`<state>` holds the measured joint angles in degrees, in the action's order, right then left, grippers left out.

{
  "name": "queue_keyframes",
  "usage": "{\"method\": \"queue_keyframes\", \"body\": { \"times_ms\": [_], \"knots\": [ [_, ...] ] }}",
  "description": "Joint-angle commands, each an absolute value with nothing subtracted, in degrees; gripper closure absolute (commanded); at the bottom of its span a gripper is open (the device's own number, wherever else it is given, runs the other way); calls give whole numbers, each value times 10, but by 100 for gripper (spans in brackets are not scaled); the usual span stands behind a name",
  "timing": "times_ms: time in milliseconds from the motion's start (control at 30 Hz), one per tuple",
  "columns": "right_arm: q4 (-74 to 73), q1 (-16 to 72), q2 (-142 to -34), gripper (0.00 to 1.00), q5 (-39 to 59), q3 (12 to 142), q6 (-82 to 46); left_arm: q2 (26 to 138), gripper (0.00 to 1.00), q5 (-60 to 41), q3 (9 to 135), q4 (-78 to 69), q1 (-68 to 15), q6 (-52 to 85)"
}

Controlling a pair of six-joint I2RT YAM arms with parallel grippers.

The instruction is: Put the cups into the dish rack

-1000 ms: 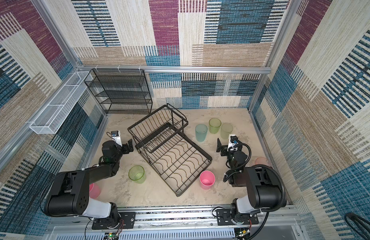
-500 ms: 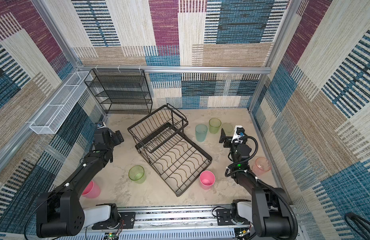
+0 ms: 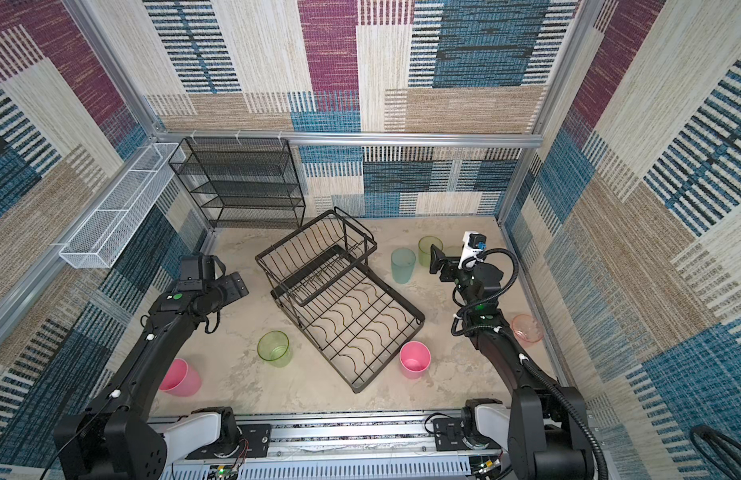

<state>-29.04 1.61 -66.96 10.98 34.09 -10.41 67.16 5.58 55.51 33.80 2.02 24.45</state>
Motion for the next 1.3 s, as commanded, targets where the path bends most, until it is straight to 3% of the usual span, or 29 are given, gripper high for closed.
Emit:
{"method": "queue_keyframes", "body": {
  "times_ms": [0,500,867,1267],
  "knots": [
    [-268,23,-675,0,152,354,-110,652,11,-48,548,390,21,248],
    [-298,32,-667,0,197,344,-98,556,12,-264,450,291,20,229],
    [-314,32,-641,0,206,333,-94,603,14,-261,448,151,20,279],
    [-310,32,-657,0,227,342,-92,694,18,-269,538,117,21,281]
  ]
}}
